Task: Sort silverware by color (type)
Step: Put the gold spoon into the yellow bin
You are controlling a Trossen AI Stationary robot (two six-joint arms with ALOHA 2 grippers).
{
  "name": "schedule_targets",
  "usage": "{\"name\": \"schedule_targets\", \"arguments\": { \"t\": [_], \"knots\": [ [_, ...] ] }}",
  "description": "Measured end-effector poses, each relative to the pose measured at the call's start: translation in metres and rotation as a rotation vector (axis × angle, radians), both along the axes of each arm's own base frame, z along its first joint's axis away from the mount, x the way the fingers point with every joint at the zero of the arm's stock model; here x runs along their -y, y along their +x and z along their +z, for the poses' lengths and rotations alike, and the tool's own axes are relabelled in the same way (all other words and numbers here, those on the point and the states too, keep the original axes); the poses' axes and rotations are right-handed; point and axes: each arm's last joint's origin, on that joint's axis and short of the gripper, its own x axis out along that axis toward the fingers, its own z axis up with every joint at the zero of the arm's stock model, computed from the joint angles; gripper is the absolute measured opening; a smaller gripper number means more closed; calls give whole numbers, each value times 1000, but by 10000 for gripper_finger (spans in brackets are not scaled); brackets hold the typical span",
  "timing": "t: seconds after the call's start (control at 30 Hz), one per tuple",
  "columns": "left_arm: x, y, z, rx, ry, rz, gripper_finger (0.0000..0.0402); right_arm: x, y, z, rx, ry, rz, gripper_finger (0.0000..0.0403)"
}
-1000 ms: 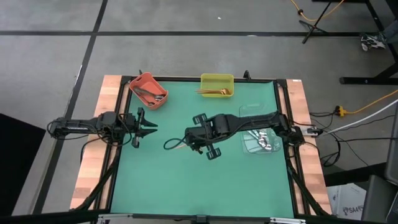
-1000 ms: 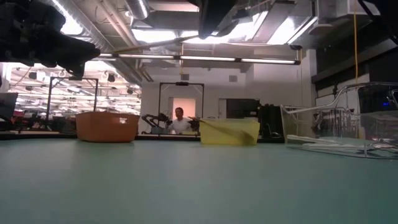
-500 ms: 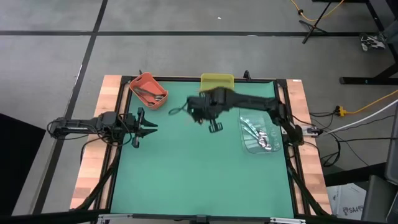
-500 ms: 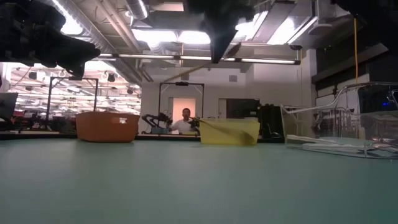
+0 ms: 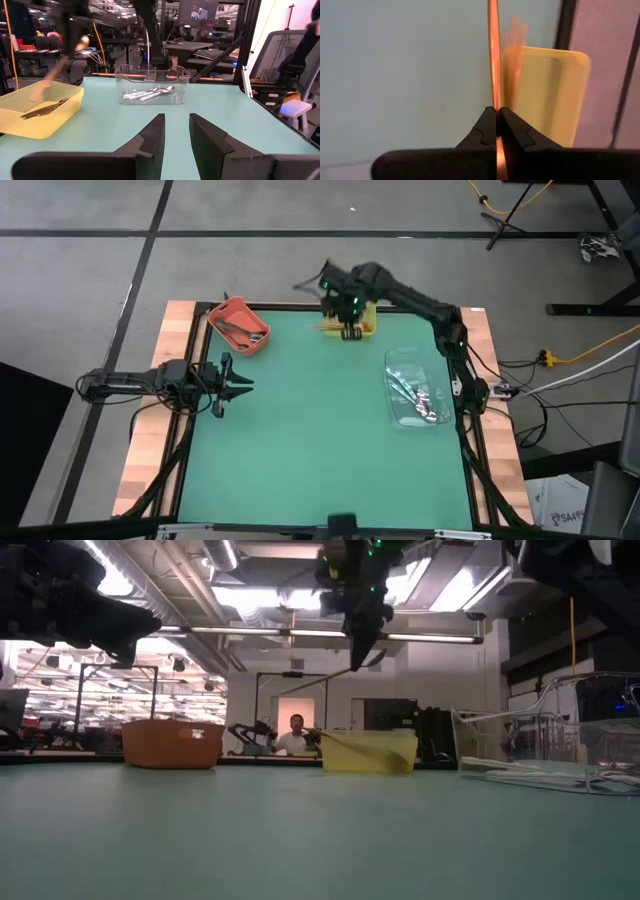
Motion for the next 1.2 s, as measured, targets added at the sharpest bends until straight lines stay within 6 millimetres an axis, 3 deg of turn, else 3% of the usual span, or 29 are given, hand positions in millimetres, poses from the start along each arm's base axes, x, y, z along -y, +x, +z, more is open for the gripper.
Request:
{"name": "schedule_targets", "arguments": {
  "t": [0.23, 0.5, 0.83, 1.2],
  "knots": [
    [0, 0, 0, 0, 0, 0, 82, 61, -21, -4, 109, 65, -112, 0],
    [0, 0, 0, 0, 0, 0, 82, 102, -30, -54, 165, 139, -133, 0],
    [0, 0, 0, 0, 0, 1, 82, 121, -47, -106, 119, 169, -187, 0],
    [0, 0, 0, 0, 0, 0, 82, 125, -51, -131, 124, 141, -148, 0]
  ]
}}
